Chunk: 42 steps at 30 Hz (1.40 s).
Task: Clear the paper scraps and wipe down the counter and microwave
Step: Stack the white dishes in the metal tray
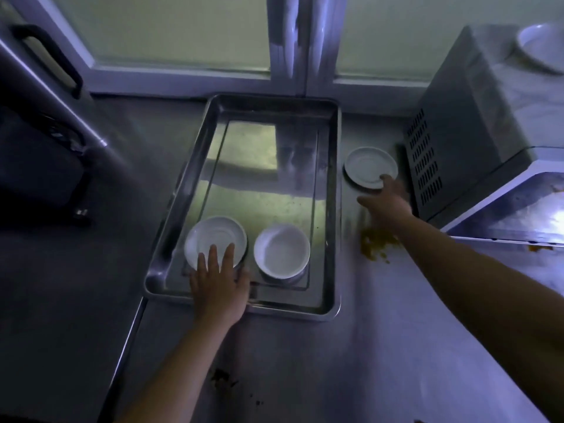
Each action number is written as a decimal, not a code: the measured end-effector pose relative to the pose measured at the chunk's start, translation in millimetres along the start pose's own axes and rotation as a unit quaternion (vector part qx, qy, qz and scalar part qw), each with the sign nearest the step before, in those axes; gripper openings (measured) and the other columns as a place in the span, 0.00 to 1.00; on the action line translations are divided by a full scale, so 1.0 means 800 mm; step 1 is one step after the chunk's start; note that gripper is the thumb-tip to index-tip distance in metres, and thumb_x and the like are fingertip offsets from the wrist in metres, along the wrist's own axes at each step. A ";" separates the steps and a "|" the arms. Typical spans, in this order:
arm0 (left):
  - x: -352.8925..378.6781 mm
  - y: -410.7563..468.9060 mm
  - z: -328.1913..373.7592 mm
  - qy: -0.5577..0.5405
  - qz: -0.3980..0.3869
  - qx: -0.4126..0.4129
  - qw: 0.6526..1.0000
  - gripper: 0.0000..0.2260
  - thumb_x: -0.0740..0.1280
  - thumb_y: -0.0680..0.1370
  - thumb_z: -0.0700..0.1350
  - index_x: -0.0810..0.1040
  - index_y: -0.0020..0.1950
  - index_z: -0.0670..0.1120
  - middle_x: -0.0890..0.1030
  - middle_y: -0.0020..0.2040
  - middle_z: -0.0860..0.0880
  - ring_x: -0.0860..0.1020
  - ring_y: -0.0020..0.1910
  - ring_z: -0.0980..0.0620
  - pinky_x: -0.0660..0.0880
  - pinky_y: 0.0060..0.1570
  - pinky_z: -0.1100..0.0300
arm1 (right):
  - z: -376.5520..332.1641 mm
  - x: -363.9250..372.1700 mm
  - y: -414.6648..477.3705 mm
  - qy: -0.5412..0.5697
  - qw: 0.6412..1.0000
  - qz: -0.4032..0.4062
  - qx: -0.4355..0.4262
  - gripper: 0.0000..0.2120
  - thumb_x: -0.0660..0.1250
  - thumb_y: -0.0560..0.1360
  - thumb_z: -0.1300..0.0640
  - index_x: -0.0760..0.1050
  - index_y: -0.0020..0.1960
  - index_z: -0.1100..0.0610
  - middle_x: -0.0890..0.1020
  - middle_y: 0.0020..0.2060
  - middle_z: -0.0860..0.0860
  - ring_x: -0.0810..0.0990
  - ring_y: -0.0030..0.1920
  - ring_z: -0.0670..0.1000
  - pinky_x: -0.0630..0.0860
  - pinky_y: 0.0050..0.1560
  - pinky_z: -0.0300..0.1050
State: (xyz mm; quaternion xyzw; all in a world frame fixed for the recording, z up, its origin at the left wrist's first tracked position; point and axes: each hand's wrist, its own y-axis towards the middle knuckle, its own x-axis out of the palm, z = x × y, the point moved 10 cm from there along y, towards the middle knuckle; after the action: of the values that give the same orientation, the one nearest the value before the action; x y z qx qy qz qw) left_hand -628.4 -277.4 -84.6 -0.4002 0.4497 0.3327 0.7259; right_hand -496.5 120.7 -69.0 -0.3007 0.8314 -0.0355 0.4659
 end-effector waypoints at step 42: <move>-0.086 -0.085 -0.160 -0.452 0.169 -0.078 0.872 0.31 0.56 0.72 0.24 0.78 0.54 0.59 0.75 0.68 0.51 0.70 0.71 0.55 0.65 0.70 0.63 | -0.293 0.276 -0.255 -0.310 0.852 -0.192 -0.377 0.65 0.80 0.58 0.35 0.37 0.79 0.37 0.41 0.81 0.57 0.46 0.78 0.68 0.62 0.70 0.69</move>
State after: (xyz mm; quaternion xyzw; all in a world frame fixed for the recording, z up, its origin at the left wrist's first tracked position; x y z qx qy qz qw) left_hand -646.3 -429.6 -37.3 -0.1792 0.1054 0.6286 0.7494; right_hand -672.7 -215.0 -34.3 -0.6025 0.5194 0.2864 0.5340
